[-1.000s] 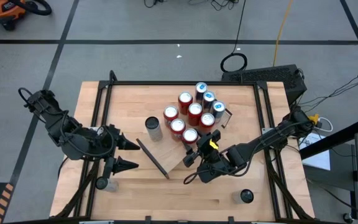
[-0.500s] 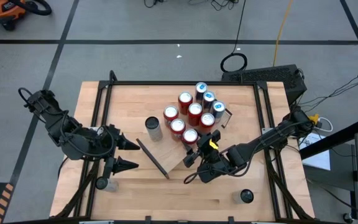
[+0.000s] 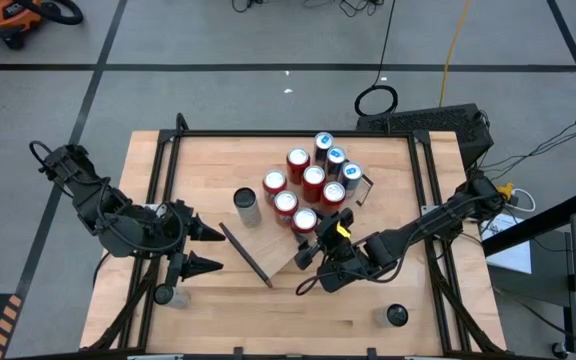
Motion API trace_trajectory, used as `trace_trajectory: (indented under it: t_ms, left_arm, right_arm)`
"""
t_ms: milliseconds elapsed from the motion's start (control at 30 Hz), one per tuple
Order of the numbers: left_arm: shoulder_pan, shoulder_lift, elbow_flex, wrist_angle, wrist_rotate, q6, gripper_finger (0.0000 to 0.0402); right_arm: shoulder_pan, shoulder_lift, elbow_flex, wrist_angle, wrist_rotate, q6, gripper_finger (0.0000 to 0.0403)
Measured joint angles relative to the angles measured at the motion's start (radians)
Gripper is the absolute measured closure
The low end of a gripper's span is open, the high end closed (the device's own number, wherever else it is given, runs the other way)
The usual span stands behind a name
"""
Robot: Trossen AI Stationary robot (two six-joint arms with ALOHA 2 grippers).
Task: Place canned beverage on shelf
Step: Put the orange soda can on the shelf, then put the right white soda can on the shelf
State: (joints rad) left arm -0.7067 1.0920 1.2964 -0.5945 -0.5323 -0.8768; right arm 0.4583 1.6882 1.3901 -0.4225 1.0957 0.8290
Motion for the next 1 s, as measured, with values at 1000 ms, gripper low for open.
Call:
trace_trajectory:
  t_ms: [1000]
  left_arm:
    - [-0.025, 0.001, 0.0, -0.024, 0.0, -0.008, 0.001]
  right_arm:
    - [0.08, -0.012, 0.443, -0.552, -0.226, 0.019, 0.0088]
